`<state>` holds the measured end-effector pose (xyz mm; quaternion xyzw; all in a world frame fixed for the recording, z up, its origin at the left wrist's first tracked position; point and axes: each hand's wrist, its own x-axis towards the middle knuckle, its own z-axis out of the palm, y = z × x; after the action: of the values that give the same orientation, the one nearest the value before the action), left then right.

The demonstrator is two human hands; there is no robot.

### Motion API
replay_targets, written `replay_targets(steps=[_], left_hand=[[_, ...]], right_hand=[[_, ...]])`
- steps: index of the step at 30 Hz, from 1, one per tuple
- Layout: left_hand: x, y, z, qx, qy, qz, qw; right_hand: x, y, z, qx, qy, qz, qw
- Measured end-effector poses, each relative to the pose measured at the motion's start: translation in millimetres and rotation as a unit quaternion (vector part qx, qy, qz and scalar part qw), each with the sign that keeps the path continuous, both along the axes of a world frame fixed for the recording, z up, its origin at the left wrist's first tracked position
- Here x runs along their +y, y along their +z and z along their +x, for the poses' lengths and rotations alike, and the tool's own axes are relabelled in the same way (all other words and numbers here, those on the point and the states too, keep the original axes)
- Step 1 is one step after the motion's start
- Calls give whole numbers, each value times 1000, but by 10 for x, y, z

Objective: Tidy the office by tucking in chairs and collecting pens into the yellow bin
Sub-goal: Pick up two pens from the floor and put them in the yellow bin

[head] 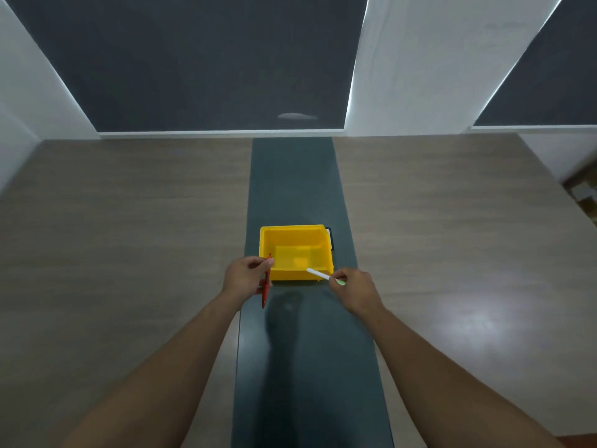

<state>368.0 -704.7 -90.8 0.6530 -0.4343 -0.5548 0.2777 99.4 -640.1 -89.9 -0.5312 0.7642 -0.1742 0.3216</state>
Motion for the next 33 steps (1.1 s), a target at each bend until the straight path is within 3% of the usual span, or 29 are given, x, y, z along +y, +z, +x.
replay_targets(steps=[7,14,20,25,33], left_hand=[[-707,-337,-177,-88,-131,-66,985],[-1076,-544,-567,-170,-280,-114,938],[-1232,-649,-622,-199,-320,-106,920],[-1264,-737,-560,-226,-339,-61,911],[-1041,-504,-590,-203,-345,-113,910]], right_hand=[[-480,-272,257,6,-9,6,1000],[-734,-417,340,9,-20,22,1000],[-916,-576,411,-29,-12,34,999],[-925,-579,431,-9,-10,54,998],[-655,-525,333,-24,-36,39,998]])
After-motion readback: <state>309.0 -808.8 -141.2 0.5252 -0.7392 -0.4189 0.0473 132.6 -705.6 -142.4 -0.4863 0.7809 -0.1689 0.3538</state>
